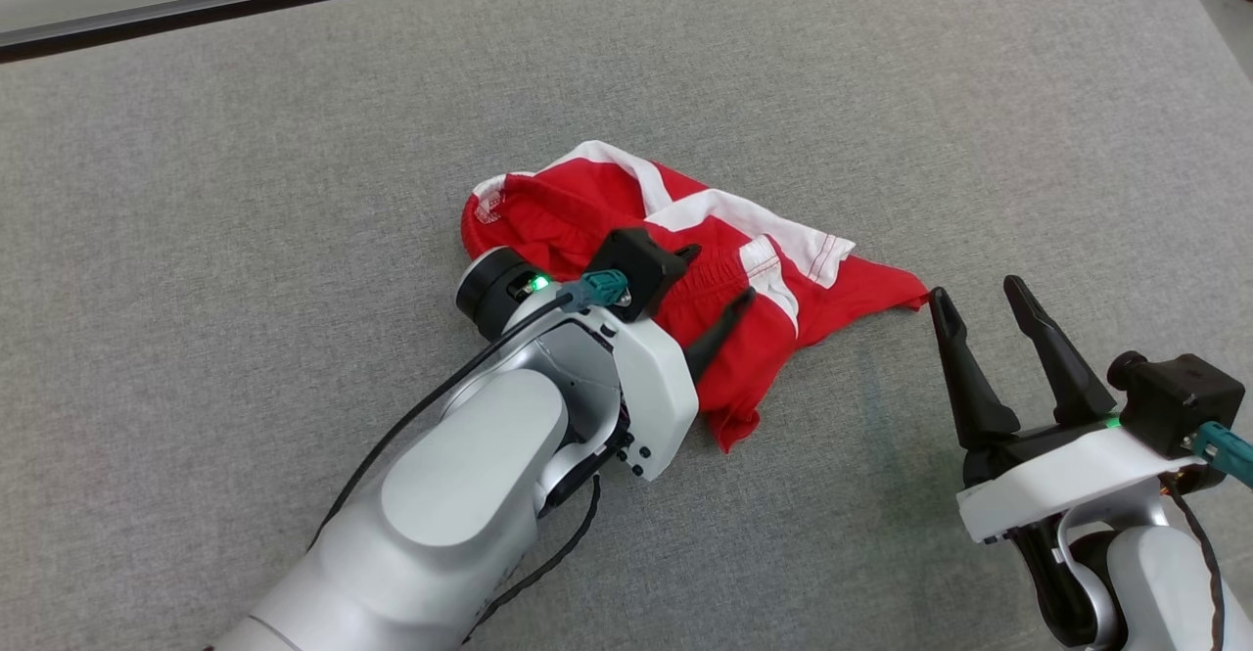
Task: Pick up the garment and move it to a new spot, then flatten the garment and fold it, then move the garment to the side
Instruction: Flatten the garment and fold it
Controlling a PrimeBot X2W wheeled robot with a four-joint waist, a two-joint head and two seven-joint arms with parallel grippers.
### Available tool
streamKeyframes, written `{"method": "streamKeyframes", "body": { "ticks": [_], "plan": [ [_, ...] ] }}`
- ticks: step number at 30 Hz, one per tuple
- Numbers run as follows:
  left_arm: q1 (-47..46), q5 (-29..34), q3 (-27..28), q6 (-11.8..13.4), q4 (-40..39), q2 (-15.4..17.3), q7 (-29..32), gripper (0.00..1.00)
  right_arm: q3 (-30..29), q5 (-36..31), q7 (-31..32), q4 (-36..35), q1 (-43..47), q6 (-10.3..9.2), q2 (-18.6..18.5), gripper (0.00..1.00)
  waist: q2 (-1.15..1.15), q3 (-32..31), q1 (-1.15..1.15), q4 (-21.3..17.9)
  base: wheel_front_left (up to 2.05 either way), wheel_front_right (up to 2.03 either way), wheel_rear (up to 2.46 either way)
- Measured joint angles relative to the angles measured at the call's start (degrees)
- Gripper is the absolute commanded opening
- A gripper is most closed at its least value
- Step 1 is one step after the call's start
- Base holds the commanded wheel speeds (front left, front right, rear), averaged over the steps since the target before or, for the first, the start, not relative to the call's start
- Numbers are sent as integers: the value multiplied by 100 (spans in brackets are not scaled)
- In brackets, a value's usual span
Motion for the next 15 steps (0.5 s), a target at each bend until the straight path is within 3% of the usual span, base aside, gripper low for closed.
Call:
{"method": "streamKeyframes", "body": {
  "ticks": [1, 9, 15],
  "plan": [
    [-36, -32, -38, 14, 44, 2, -13, 0, -2, 2, -15, 14, -3, 0, 0, 100, 0, 15, 0, -3, 0, 0, 0],
    [-182, -232, -134, 134, 131, 0, -385, 0, -85, 55, -86, 79, -71, 0, -10, 100, 0, 23, 0, 189, 0, 0, 0],
    [-63, -245, 187, 494, -190, 171, -1002, 0, -183, 56, -83, 27, -69, 0, -44, 100, 0, -65, 0, 420, 0, 0, 0]
  ]
}}
